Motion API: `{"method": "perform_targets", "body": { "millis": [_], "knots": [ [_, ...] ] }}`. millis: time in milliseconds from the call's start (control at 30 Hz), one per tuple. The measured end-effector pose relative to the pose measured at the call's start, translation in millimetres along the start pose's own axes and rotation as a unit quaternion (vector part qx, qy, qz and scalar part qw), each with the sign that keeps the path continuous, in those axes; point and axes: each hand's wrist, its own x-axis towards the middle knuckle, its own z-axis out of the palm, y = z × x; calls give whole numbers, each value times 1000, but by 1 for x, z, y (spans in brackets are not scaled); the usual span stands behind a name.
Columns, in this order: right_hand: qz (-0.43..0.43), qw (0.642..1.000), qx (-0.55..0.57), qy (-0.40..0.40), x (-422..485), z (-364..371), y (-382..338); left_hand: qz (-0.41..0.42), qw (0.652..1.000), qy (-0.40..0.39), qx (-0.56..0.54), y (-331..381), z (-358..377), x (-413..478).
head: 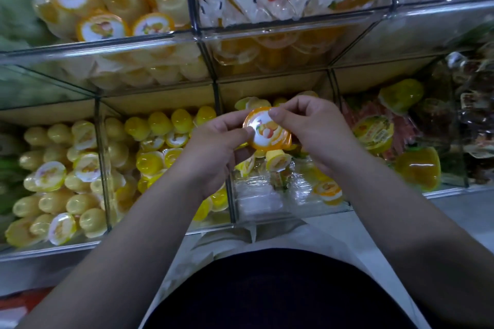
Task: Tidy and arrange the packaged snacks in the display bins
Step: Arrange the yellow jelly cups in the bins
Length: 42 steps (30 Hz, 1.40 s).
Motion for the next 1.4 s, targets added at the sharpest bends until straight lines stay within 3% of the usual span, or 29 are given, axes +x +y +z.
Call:
{"method": "perform_targets", "body": {
  "millis": [333,900,1400],
  "knots": [
    [-4,1000,-10,-8,-20,43,-35,22,999,23,-7,30,-35,-29],
    [-60,991,111,-36,-19,116,-88,136,990,12,-39,106,-85,-57],
    [-113,991,61,-26,16,181,-121,172,981,44,-77,154,-141,-50]
  ]
}}
